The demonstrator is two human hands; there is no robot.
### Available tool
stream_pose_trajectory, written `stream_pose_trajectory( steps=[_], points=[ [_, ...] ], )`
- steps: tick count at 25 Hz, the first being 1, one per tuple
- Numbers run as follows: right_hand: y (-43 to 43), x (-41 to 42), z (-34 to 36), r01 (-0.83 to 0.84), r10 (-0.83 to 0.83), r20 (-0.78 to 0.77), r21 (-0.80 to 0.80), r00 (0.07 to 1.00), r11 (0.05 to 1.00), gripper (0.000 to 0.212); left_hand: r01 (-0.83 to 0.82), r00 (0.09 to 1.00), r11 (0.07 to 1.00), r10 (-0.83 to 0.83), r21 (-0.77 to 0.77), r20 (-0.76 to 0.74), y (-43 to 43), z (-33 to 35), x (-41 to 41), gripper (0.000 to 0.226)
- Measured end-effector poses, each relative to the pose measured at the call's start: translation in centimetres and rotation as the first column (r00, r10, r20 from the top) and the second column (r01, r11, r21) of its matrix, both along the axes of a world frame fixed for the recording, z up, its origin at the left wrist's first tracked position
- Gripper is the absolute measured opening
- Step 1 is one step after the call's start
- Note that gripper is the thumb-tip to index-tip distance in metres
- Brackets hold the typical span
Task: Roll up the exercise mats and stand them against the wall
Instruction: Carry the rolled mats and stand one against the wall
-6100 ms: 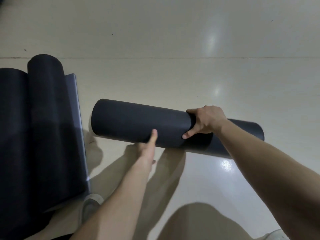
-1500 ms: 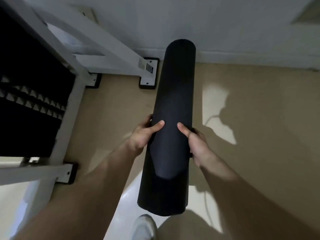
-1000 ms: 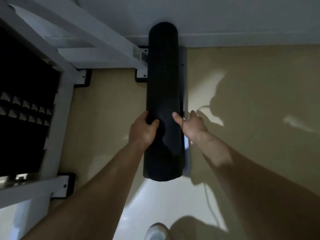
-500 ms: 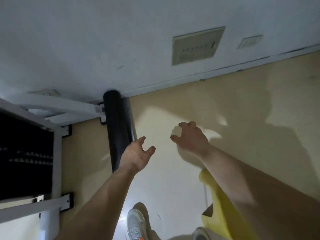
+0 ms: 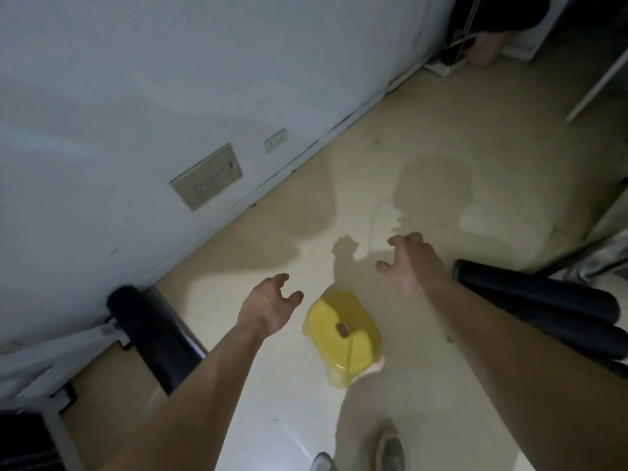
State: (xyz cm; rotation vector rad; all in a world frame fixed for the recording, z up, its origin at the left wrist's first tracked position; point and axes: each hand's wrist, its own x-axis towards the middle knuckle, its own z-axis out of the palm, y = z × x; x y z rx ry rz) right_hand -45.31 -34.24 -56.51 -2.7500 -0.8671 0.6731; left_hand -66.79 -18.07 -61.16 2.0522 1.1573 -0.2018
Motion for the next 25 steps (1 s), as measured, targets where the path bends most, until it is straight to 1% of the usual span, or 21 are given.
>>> stream_pose_trajectory(
  steps=[2,4,6,7,8,10,12,14,16,18,20,23,24,25],
  points=[
    [-7.9,1.7,2.2,0.032,-0.032,0.016,-0.017,0.999,0.999,0.061,0.09,0.995,0.996,-0.09,-0.016,-0.039,-5.3,1.6,2.6,0.06],
    [-16.2,3.5,3.3,0.075,-0.075,0.013,-0.035,0.997,0.997,0.059,0.161,0.983,0.984,-0.167,-0.077,-0.081,-11.1,2.8,5.8,0.061],
    [-24.4,5.4,3.6,0.146,-0.146,0.014,-0.057,0.989,0.988,0.059,0.22,0.967,0.963,-0.236,-0.156,-0.096,-17.0,3.0,9.4,0.069],
    [-28.0,6.2,3.3,0.183,-0.183,0.004,-0.062,0.983,0.981,0.059,0.245,0.957,0.955,-0.266,-0.167,-0.118,-19.7,2.7,11.0,0.074],
    [-32.3,7.3,2.9,0.232,-0.233,-0.016,-0.066,0.972,0.971,0.06,0.298,0.938,0.936,-0.323,-0.186,-0.124,-23.3,2.3,13.0,0.074],
    [-40.8,9.7,1.4,0.329,-0.334,-0.061,-0.072,0.941,0.941,0.062,0.394,0.888,0.899,-0.426,-0.194,-0.172,-30.4,1.2,17.3,0.06],
    [-48.8,12.5,-0.8,0.418,-0.426,-0.095,-0.09,0.9,0.904,0.063,0.402,0.884,0.892,-0.437,-0.207,-0.168,-36.9,-1.0,21.4,0.06],
    [-55.2,15.7,-3.5,0.496,-0.504,-0.126,-0.093,0.854,0.863,0.061,0.352,0.902,0.908,-0.394,-0.227,-0.175,-41.7,-4.1,25.3,0.063],
    [-60.0,19.1,-7.2,0.556,-0.566,-0.151,-0.104,0.81,0.824,0.06,0.307,0.915,0.922,-0.354,-0.235,-0.193,-45.1,-8.5,29.4,0.063],
    [-64.0,22.7,-12.7,0.61,-0.625,-0.17,-0.136,0.762,0.78,0.063,0.332,0.896,0.923,-0.373,-0.195,-0.241,-47.8,-14.3,34.0,0.066],
    [-67.1,25.8,-19.3,0.63,-0.651,-0.176,-0.165,0.738,0.759,0.068,0.345,0.899,0.924,-0.375,-0.163,-0.227,-50.2,-20.2,38.3,0.061],
    [-70.4,30.4,-29.7,0.664,-0.689,-0.189,-0.186,0.699,0.724,0.071,0.306,0.923,0.946,-0.323,-0.11,-0.208,-53.4,-28.9,43.4,0.056],
    [-71.5,32.0,-33.7,0.671,-0.697,-0.2,-0.19,0.689,0.717,0.071,0.327,0.921,0.941,-0.337,-0.083,-0.196,-54.3,-32.4,44.9,0.055],
    [-72.6,33.9,-37.8,0.683,-0.707,-0.203,-0.183,0.678,0.707,0.072,0.332,0.923,0.942,-0.336,-0.05,-0.186,-54.8,-36.3,46.6,0.059]
  ],
)
